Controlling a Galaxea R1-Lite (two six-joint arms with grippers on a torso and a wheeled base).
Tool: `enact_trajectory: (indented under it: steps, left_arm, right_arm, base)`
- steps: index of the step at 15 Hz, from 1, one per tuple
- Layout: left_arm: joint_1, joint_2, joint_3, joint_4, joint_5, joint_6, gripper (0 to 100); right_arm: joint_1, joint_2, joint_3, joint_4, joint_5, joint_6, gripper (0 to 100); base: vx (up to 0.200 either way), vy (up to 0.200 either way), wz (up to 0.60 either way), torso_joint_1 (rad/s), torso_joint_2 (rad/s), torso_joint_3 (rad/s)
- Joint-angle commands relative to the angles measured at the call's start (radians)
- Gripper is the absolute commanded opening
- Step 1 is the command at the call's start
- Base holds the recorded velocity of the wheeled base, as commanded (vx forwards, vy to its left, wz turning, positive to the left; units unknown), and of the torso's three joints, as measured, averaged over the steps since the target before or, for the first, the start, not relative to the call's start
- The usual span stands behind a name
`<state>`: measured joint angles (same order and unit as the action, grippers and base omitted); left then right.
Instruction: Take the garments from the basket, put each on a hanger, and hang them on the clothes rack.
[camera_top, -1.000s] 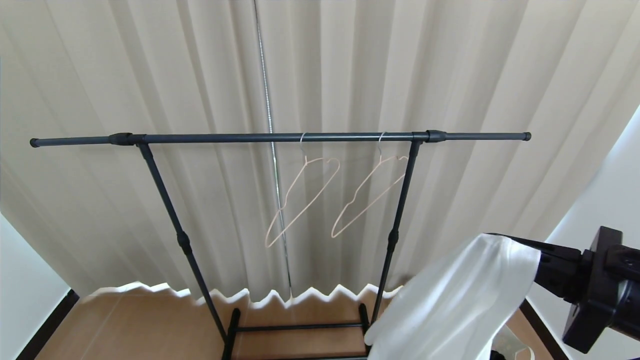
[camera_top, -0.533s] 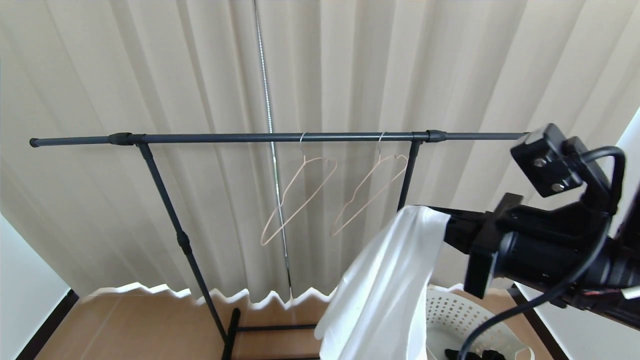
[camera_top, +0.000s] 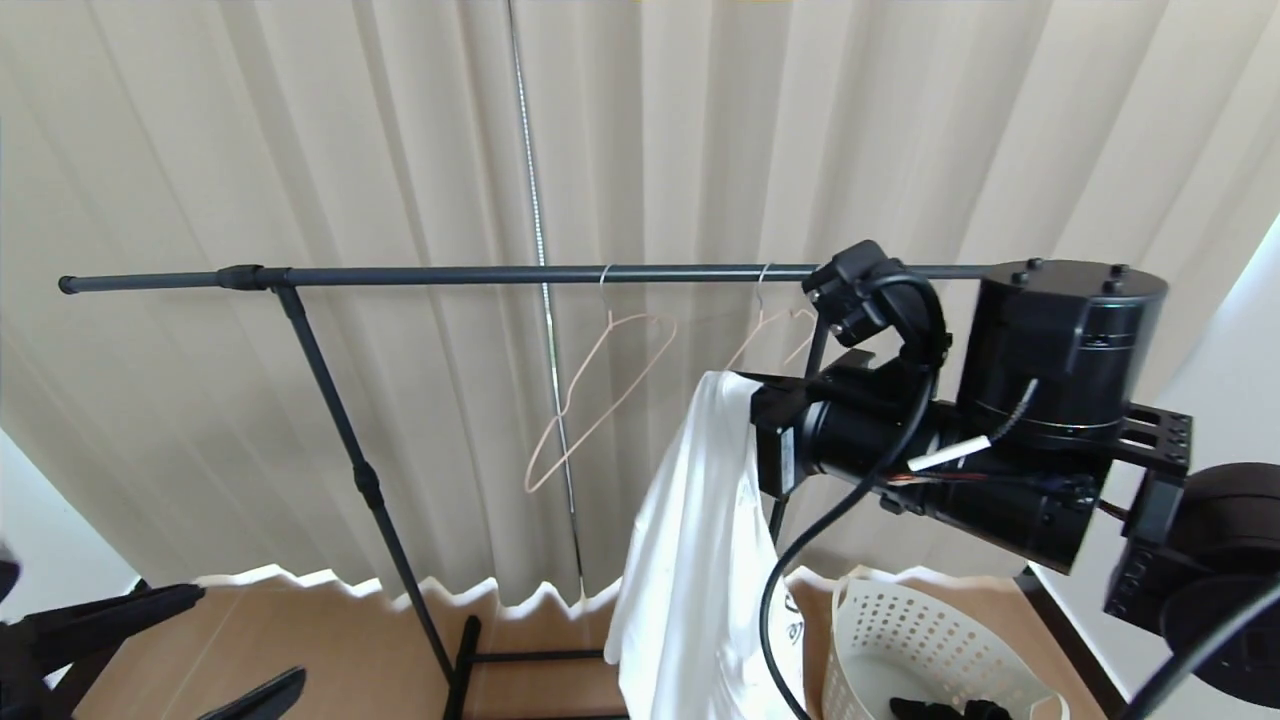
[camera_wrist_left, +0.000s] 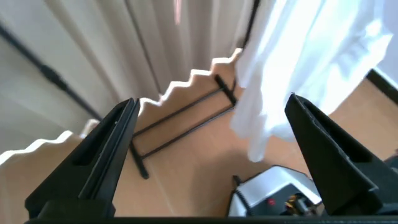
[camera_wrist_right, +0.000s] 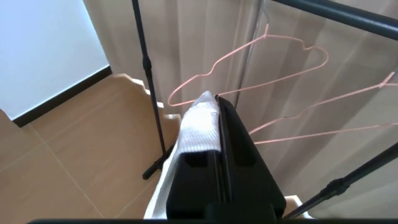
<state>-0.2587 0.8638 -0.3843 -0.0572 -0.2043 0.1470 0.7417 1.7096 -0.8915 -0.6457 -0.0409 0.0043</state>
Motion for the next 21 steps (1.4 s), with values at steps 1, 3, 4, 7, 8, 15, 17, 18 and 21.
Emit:
enact_trajectory:
  steps: [1, 3, 4, 7, 8, 15, 17, 18, 21]
  left_arm:
    - [-0.160, 0.327, -0.128, -0.113, 0.002, -0.115, 100]
    - [-0.258, 0.455, -0.205, -0.141, 0.068, -0.221, 100]
    - [-0.300, 0.523, -0.246, -0.141, 0.109, -0.271, 100]
    - [-0.379, 0.659, -0.312, -0.144, 0.232, -0.336, 100]
    - [-0.402, 0.685, -0.331, -0.144, 0.247, -0.354, 100]
    - [-0.519, 0.842, -0.429, -0.142, 0.404, -0.518, 100]
    - [-0.519, 0.853, -0.436, -0.141, 0.531, -0.541, 100]
    - [-0.514, 0.853, -0.435, -0.141, 0.575, -0.543, 100]
    - [-0.485, 0.857, -0.413, -0.139, 0.631, -0.543, 100]
  right_arm:
    - [0.002, 0.093, -0.053, -0.003, -0.030, -0.001, 0]
    - [0.047, 0.116, -0.084, -0.009, -0.080, 0.019, 0]
    - [0.059, 0.127, -0.095, -0.032, -0.113, 0.039, 0]
    - [0.099, 0.136, -0.119, -0.063, -0.183, 0.056, 0]
    - [0.105, 0.133, -0.119, -0.063, -0.183, 0.057, 0]
    - [0.192, 0.113, -0.110, -0.072, -0.294, 0.076, 0]
    - [0.192, 0.090, -0.101, -0.075, -0.297, 0.074, 0]
    - [0.192, 0.078, -0.090, -0.074, -0.297, 0.074, 0]
    - [0.192, 0.047, -0.070, -0.074, -0.297, 0.071, 0]
  base:
    - [0.000, 0.000, 0.00, 0.000, 0.00, 0.000]
    - [0.000, 0.000, 0.00, 0.000, 0.00, 0.000]
    - [0.000, 0.000, 0.00, 0.000, 0.00, 0.000]
    - [0.000, 0.000, 0.00, 0.000, 0.00, 0.000]
    - [0.000, 0.000, 0.00, 0.000, 0.00, 0.000]
    - [0.000, 0.000, 0.00, 0.000, 0.00, 0.000]
    - [0.000, 0.000, 0.00, 0.000, 0.00, 0.000]
    - [0.000, 0.000, 0.00, 0.000, 0.00, 0.000]
    - [0.000, 0.000, 0.00, 0.000, 0.00, 0.000]
